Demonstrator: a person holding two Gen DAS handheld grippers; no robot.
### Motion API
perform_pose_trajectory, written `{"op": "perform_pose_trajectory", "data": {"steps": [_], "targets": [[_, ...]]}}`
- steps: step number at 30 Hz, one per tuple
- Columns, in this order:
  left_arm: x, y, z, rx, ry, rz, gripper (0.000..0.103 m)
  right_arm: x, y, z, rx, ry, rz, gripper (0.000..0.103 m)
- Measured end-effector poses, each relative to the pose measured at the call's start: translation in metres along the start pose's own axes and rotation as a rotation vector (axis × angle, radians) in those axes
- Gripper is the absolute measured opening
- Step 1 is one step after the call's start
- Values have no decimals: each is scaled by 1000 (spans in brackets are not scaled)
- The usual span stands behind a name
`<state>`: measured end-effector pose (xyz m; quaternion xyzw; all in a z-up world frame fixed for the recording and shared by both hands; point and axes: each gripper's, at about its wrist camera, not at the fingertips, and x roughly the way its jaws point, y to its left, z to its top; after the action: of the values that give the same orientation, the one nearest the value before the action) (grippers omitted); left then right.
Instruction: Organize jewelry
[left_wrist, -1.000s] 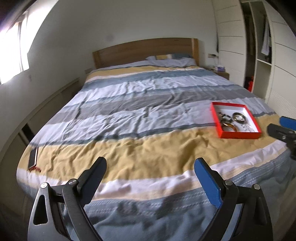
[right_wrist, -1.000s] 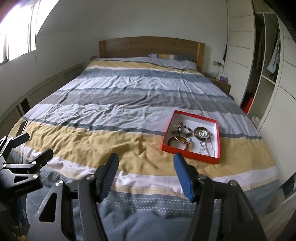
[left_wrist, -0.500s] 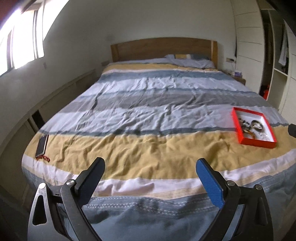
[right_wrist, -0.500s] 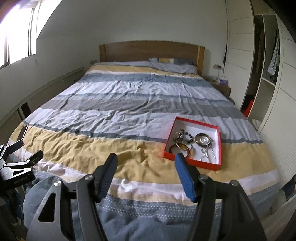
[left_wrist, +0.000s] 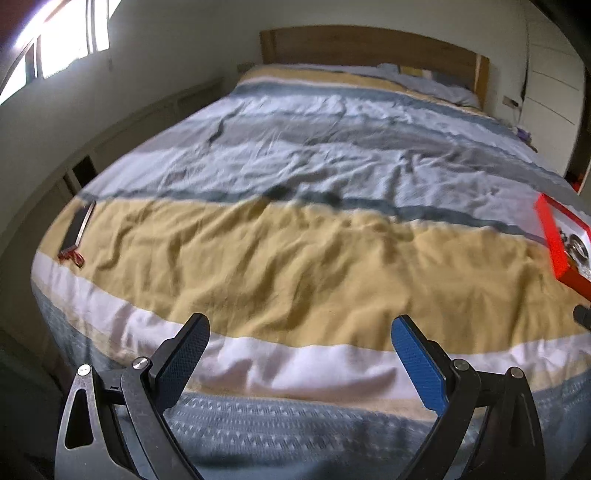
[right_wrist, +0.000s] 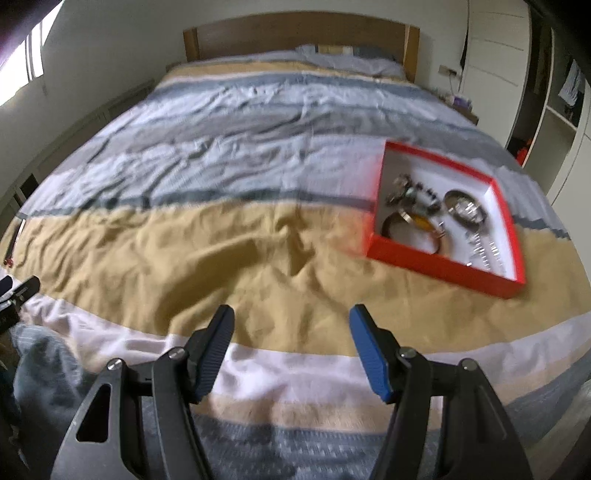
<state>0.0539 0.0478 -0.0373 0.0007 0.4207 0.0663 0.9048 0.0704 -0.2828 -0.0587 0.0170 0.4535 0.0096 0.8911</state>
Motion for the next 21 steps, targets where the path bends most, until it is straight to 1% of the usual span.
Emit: {"op": "perform_pose_trajectory", "data": {"steps": [3,5,8,9,12,16,18,19,21], "targets": [[14,1,4,-2,5,-9,97,24,-1,-2,15,33,3,63],[25,-2,8,9,3,-1,97,37,-1,-3,23,53,7,63],[44,-6,7,18,29,-6,97,56,-2,-7,29,74,10,63],[50,-6,6,18,44,-8,97,59,-1,-8,31,69,10,63],[66,-8,0,10,96,-18,97,66,-1,-9,22,46,4,70],[82,-7,-5,-1,137,-34,99,75,-1,-11,12,14,4,78],[87,-7,-7,-9,148,-37,101,76,-3,-10,21,4,17,80],[89,-6,-9,-12,147,-35,102,77,-4,-10,27,0,23,81],[93,-6,-14,-21,135,-39,103,77,-5,-10,34,-4,33,81]]}}
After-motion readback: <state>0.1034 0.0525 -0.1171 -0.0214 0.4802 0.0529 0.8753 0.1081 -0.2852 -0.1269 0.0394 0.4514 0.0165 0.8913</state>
